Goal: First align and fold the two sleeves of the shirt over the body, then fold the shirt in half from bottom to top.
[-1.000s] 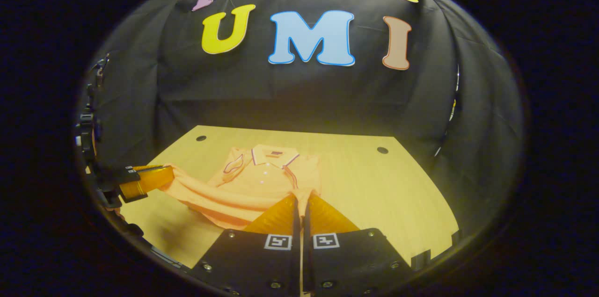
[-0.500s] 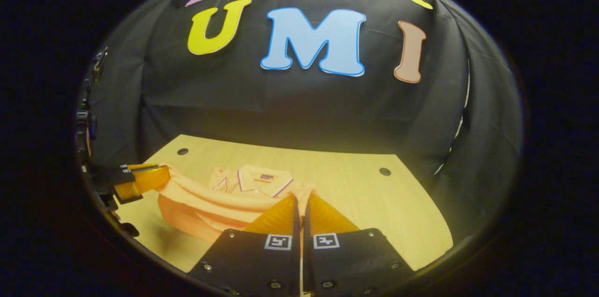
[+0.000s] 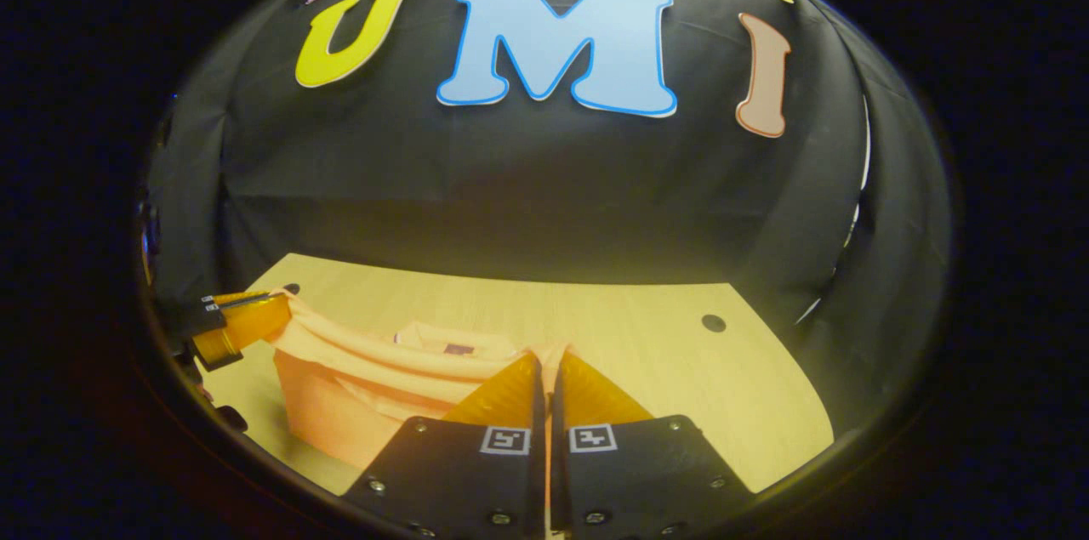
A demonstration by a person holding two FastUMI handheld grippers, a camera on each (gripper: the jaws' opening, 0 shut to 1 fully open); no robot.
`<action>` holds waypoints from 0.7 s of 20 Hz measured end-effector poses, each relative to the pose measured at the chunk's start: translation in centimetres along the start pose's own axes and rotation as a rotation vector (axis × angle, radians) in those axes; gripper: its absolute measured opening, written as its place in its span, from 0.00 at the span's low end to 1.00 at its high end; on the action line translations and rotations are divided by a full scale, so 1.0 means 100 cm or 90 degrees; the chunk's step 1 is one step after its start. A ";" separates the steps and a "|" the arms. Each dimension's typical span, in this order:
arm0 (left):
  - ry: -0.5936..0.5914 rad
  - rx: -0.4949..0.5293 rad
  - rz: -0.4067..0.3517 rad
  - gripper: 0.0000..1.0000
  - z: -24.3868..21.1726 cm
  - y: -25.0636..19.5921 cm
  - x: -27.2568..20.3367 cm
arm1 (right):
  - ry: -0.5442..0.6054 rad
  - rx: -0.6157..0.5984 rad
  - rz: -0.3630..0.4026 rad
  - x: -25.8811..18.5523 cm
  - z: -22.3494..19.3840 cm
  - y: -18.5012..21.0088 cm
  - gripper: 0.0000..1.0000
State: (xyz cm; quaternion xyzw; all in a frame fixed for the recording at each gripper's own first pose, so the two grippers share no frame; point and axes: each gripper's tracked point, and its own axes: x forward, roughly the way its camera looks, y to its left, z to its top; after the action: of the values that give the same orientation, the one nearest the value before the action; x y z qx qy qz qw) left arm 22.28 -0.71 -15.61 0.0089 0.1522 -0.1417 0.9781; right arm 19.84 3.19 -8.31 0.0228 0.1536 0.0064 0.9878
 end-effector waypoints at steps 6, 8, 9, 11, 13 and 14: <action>0.012 0.024 -0.001 0.06 -0.019 0.010 0.050 | 0.028 0.007 -0.003 0.047 -0.015 -0.002 0.02; 0.020 0.027 0.002 0.07 -0.026 0.014 0.060 | 0.033 0.011 -0.002 0.056 -0.020 0.000 0.02; 0.020 0.026 0.003 0.06 -0.029 0.015 0.063 | 0.037 0.012 -0.001 0.062 -0.023 0.001 0.02; 0.020 0.024 0.008 0.06 -0.033 0.021 0.071 | 0.037 0.007 0.001 0.073 -0.026 0.006 0.02; 0.030 0.025 0.013 0.06 -0.043 0.025 0.078 | 0.044 -0.002 0.001 0.085 -0.032 0.009 0.02; 0.037 0.025 0.015 0.06 -0.049 0.026 0.083 | 0.051 -0.005 -0.001 0.091 -0.037 0.010 0.02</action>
State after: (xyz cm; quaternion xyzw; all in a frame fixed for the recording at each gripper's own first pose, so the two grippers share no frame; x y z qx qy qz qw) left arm 29.17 -0.17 -22.83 0.0337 0.1777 -0.1324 0.9745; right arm 27.34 4.54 -14.52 0.0185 0.1927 0.0071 0.9810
